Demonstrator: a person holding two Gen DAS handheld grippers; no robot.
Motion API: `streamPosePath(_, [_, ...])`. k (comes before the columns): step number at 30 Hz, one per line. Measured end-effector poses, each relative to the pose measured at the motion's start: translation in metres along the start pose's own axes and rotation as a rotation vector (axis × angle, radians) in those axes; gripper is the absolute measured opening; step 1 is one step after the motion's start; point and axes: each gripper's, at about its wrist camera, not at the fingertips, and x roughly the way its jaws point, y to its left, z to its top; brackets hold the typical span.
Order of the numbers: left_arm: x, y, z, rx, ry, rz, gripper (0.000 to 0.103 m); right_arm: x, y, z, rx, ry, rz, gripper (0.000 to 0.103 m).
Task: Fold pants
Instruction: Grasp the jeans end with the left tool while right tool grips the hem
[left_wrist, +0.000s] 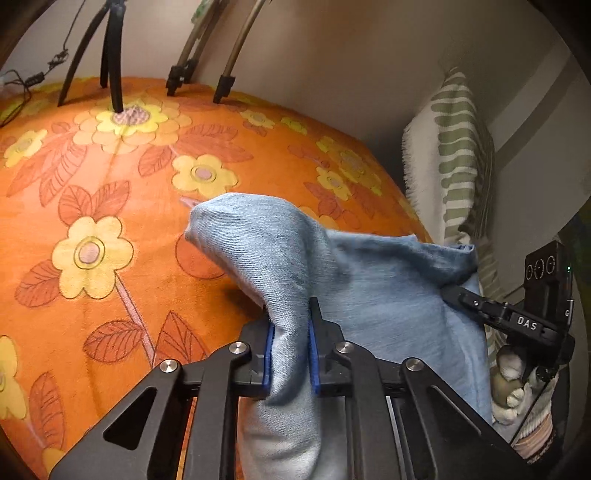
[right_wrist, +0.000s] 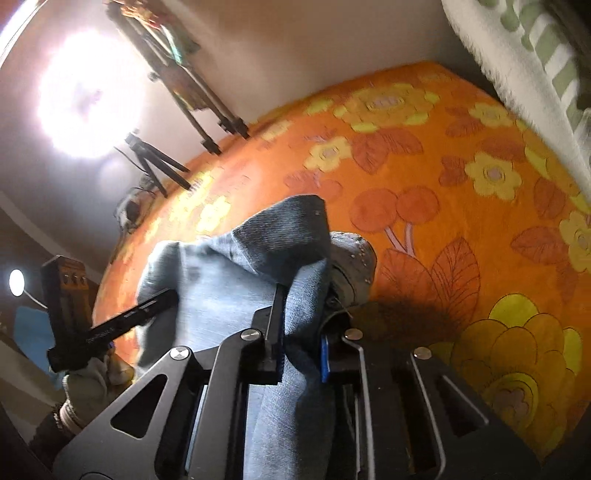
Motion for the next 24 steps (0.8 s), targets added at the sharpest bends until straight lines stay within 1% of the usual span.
streamPosePath(6, [-0.022, -0.015, 0.003, 0.045, -0.049, -0.015, 0.012, -0.029, 0.019, 0.002, -0.018, -0.057, 0.036, 0.011])
streamPosePath(12, [-0.048, -0.033, 0.011, 0.108, -0.108, -0.035, 0.011, -0.052, 0.032, 0.006, -0.042, -0.118, 0.037, 0.01])
streamPosePath(15, [-0.059, -0.043, 0.018, 0.145, -0.134, -0.045, 0.011, -0.066, 0.042, 0.013, -0.059, -0.165, 0.03, 0.01])
streamPosePath(20, [-0.06, -0.054, 0.043, 0.188, -0.154, -0.05, 0.01, -0.077, 0.051, 0.041, -0.076, -0.225, 0.02, 0.01])
streamPosePath(24, [-0.048, -0.057, 0.076, 0.219, -0.175, -0.046, 0.01, -0.071, 0.051, 0.073, -0.099, -0.257, -0.004, 0.01])
